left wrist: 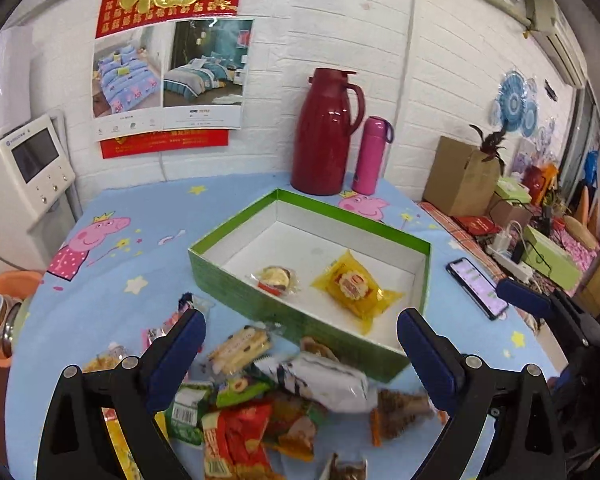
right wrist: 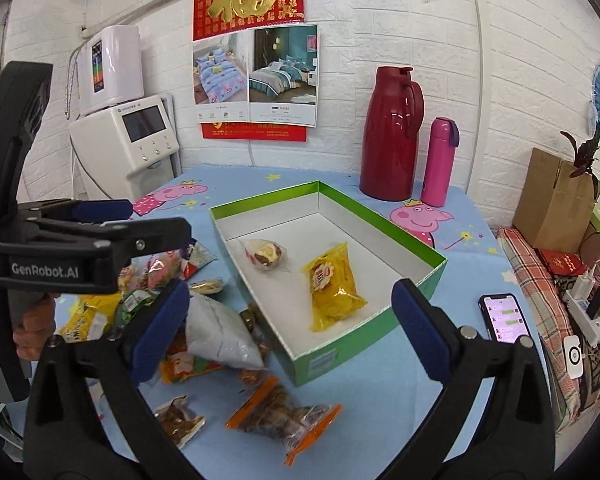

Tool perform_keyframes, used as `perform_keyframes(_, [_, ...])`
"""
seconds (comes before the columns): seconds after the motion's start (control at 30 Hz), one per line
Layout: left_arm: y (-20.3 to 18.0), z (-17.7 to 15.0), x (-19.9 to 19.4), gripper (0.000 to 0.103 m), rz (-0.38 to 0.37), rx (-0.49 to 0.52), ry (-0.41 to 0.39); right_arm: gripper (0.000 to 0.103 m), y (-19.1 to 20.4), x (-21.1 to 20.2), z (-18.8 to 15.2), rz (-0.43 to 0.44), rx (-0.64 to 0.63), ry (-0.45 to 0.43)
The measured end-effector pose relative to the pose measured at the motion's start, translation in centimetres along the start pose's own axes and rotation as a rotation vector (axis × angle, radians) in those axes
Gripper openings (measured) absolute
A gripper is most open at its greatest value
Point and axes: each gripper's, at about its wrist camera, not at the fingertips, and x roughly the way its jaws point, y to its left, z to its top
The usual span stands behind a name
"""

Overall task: Organize snacks
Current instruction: 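Grasp the orange-trimmed clear packet with the right gripper while the left grasps the brown jerky packet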

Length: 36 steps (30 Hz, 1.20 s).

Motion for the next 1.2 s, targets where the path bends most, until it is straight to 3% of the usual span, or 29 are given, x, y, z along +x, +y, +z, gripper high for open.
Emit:
perform_keyframes(0.3, [-1.0, -8.6, -2.7, 0.098, -0.052, 0.027, 0.073, 0.102, -1.2, -1.3, -5.4, -0.002, 0.06, 0.122])
perform_keyframes(0.6, [-0.1, -14.0, -1.5, 0.097, -0.077, -0.051, 0.18, 0.101, -2.1, 3.1, -7.4, 0.048, 0.157, 0.23])
perform_keyframes(0.7, [-0.3, -14.4, -1.4, 0.089, -0.061, -0.036, 0.188, 0.09, -1.6, 4.8, -7.8, 0.067, 0.164, 0.26])
perform_keyframes(0.73, [-0.5, -14.4, -1.3, 0.086, -0.068, -0.027, 0.193, 0.078, -1.7, 5.3, -8.0, 0.069, 0.17, 0.272])
perform_keyframes(0.77, [-0.7, -14.4, -1.1, 0.08, -0.074, -0.019, 0.201, 0.057, -1.8, 5.6, -8.3, 0.064, 0.174, 0.287])
perform_keyframes(0.83, [-1.0, -14.4, -0.5, 0.074, -0.084, -0.006, 0.219, 0.045, -2.2, 5.3, -8.8, 0.075, 0.192, 0.292])
perform_keyframes(1.2, [-2.3, -13.9, 3.5, 0.073, -0.074, 0.003, 0.284, 0.045, -2.8, 2.2, -10.6, 0.075, 0.224, 0.277])
